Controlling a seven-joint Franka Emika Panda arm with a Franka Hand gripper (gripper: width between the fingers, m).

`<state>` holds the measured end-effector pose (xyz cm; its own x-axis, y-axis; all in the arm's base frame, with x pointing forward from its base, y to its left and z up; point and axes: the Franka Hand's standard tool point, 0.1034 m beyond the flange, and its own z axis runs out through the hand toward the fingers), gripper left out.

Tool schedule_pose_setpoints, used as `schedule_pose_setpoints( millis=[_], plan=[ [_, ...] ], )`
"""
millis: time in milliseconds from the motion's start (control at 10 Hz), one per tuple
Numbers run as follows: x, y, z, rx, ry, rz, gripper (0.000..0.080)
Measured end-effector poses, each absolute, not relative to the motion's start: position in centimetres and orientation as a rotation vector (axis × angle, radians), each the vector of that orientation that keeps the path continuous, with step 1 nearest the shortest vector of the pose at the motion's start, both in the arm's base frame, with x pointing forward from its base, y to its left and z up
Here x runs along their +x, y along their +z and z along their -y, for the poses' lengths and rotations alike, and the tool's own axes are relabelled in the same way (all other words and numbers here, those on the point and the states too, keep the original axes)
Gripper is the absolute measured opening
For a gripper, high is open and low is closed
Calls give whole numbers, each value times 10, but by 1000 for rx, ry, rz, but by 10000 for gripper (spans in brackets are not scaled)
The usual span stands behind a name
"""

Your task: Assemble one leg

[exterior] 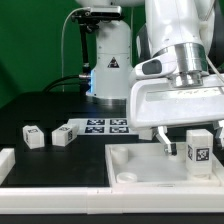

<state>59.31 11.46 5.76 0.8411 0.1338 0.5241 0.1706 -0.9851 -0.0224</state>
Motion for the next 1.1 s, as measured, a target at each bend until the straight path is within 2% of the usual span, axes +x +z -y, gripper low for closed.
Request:
schedule_pose_setpoints(
  millis=[300, 600, 900, 1100],
  plan=[
    [593, 58, -115, -2949, -831, 244, 649],
    [595, 82, -117, -2954, -783, 213, 649],
    [594, 78, -117, -2963, -739, 214, 649],
    [595, 70, -117, -3004, -405, 217, 649]
  ],
)
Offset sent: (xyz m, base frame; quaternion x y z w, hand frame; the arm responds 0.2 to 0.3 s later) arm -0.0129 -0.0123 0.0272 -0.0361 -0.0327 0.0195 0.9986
